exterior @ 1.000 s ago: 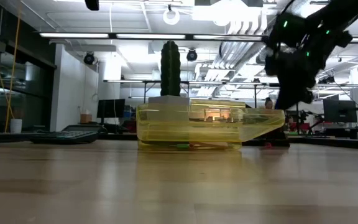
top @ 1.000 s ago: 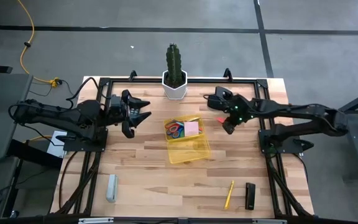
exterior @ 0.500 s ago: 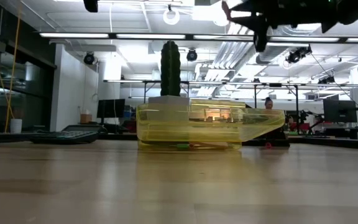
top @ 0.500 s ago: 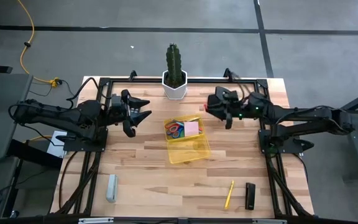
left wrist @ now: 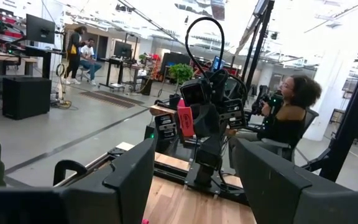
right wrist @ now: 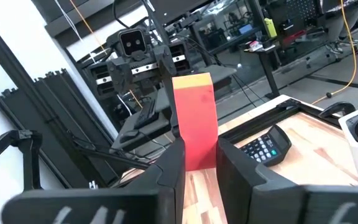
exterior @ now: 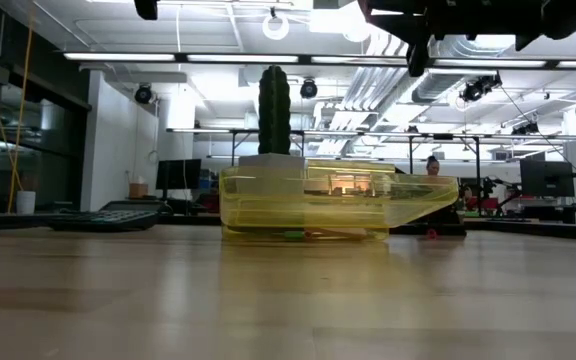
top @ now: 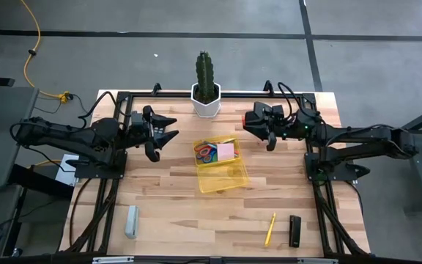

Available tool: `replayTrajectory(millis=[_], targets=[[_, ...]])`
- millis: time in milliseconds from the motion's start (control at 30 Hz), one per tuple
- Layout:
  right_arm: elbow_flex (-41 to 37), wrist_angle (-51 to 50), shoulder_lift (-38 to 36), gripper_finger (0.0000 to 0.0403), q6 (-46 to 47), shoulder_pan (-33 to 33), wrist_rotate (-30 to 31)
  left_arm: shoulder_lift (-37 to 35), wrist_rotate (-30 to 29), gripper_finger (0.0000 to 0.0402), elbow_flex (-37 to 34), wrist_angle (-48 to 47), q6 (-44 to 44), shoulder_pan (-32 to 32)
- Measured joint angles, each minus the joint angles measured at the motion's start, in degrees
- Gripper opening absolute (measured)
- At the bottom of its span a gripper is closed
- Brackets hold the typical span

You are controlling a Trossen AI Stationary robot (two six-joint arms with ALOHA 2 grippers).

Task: Pack school essentials
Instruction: Put the large orange eraser into the yellow supply box

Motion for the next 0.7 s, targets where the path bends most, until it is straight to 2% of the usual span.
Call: replayTrajectory(millis=[167,300,467,567,700], targets=[[0.4,-1.8,0.2,0.0058,0.0,0.1,1.5,0.0,0.0,0.0211,0.0,0.0,0.0,0.0],[5.2,-16.2,3.4,0.0058,-3.2,0.9,6.1,0.0,0.0,0.0211,0.0,0.0,0.0,0.0],[14.3,-33.7,12.7,0.0058,-8.7,1.1,7.1,0.0,0.0,0.0211,0.0,0.0,0.0,0.0],[18.8,-39.7,19.3,0.0058,-15.9,1.0,7.1,0.0,0.0,0.0211,0.0,0.0,0.0,0.0],[24.8,-47.5,27.9,0.0061,-29.9,0.7,7.1,0.0,0.0,0.0211,0.0,0.0,0.0,0.0]])
